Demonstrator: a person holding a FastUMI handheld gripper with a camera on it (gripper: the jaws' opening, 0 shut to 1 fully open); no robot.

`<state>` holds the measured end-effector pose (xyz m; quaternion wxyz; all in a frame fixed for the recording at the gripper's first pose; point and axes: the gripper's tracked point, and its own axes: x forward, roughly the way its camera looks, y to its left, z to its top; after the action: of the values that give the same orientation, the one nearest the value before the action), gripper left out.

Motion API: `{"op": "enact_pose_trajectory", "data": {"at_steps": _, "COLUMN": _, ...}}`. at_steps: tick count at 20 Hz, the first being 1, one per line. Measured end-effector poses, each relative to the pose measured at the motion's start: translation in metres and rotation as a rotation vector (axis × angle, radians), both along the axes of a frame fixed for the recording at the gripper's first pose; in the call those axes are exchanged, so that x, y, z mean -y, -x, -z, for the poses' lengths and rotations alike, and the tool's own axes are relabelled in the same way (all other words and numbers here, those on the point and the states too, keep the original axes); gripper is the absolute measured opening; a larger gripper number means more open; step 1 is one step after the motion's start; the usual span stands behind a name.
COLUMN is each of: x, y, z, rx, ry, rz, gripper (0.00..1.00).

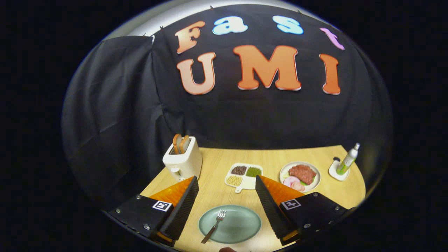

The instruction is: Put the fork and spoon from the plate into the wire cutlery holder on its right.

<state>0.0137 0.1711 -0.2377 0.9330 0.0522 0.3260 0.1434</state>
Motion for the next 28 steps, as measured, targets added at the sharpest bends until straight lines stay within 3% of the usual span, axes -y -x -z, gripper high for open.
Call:
{"op": "enact_pose_trajectory", "data": {"at_steps": 9, "x": -0.022, "y": 0.066, "z": 0.119, "rx": -0.456, "ry": 0.095, "rz": -0.008, "gripper": 0.95}}
{"op": "enact_pose_trajectory", "data": {"at_steps": 15, "x": -0.035, "y": 0.095, "z": 0.179, "rx": -0.658, "ry": 0.19, "rz": -0.003, "gripper": 0.84}}
{"op": "enact_pose_trajectory", "data": {"at_steps": 20, "x": -0.041, "y": 0.115, "z": 0.218, "rx": -0.839, "ry": 0.237, "rz": 0.005, "gripper": 0.67}}
{"op": "enact_pose_trajectory", "data": {"at_steps": 22, "x": -0.044, "y": 0.116, "z": 0.228, "rx": -0.868, "ry": 0.263, "rz": -0.01, "gripper": 0.55}}
{"op": "enact_pose_trajectory", "data": {"at_steps": 25, "x": -0.05, "y": 0.124, "z": 0.24, "rx": -0.928, "ry": 0.287, "rz": 0.005, "gripper": 0.48}}
{"op": "enact_pose_trajectory", "data": {"at_steps": 28, "x": -0.051, "y": 0.13, "z": 0.243, "rx": -0.951, "ry": 0.307, "rz": 0.044, "gripper": 0.28}}
